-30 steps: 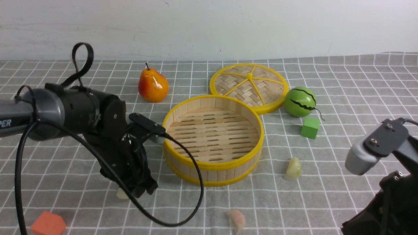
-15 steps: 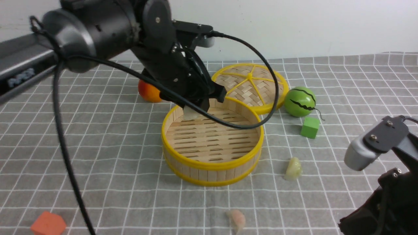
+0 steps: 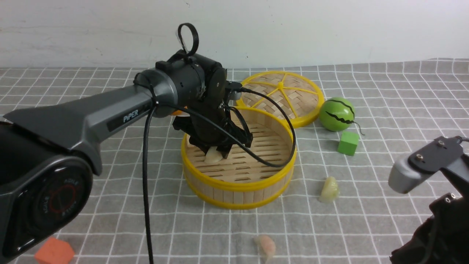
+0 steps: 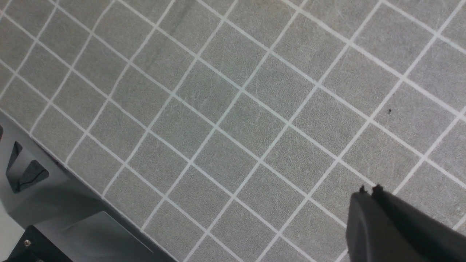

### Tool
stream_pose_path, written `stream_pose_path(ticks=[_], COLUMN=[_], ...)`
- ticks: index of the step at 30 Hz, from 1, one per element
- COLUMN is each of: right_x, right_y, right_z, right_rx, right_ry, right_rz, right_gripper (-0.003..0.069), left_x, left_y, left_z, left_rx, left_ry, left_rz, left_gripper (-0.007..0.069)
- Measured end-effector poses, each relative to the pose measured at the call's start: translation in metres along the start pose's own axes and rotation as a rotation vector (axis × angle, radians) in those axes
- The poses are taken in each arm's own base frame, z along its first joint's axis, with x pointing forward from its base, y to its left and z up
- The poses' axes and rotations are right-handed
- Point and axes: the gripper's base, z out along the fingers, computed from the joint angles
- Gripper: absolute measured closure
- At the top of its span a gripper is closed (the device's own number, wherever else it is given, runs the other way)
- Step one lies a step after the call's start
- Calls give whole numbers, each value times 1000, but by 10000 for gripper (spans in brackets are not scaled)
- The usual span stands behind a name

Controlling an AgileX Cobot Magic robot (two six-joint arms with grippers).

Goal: Put the dumplings into the steamer on the table with the grey tablecloth.
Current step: 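Place the dumpling into the bamboo steamer basket with the left gripper, then reach for and grasp a dumpling lying on the table beside the steamer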

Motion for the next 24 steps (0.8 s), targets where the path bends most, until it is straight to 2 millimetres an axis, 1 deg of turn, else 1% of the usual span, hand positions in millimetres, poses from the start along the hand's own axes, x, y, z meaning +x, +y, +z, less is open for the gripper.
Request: stream_pose_path(ticks=[3, 4, 6, 7, 8, 10, 13, 14, 15, 17, 18, 19, 20, 22, 24], right_x=[-4, -8, -11, -14, -24, -34, -53, -56, -64, -75, -78, -85, -88, -96, -102], right_y=[-2, -1, 0, 3, 11, 20, 36, 36, 42, 50, 52, 55, 56, 59, 60], right_z=[4, 6, 6, 6, 6, 8, 17, 19, 30, 43, 48, 59, 66, 82, 99], right_rx=[8, 18, 27, 34, 49, 69, 115, 118, 139, 147, 146, 144, 139, 119, 98], right_ry=[21, 32, 37, 39, 42, 45, 59, 63, 86, 105, 114, 133, 145, 166, 178], right_rz=[7, -4, -19, -32, -70, -108, -139, -131, -128, -120, -117, -111, -105, -85, -60], right_gripper=[656, 656, 656, 656, 654, 654, 643, 641, 627, 597, 585, 550, 525, 451, 358], left_x=[0, 0, -1, -3, -7, -14, -20, -20, -20, -16, -13, -7, -2, 13, 36], left_y=[0, 0, 1, 1, 2, 3, 7, 8, 10, 14, 16, 18, 20, 25, 31], left_z=[0, -4, -9, -16, -35, -65, -125, -133, -165, -199, -213, -232, -244, -269, -287], left_rx=[-1, -4, -7, -9, -13, -13, -7, -5, 2, 8, 9, 10, 11, 15, 13], left_ry=[5, 16, 24, 27, 30, 13, -47, -60, -116, -174, -198, -227, -244, -269, -271], left_rz=[-1, -3, -4, -5, -9, -14, -2, 0, 2, 2, 1, 1, 0, -2, -1], left_gripper=[282, 249, 226, 211, 189, 180, 181, 183, 203, 245, 270, 315, 356, 445, 543])
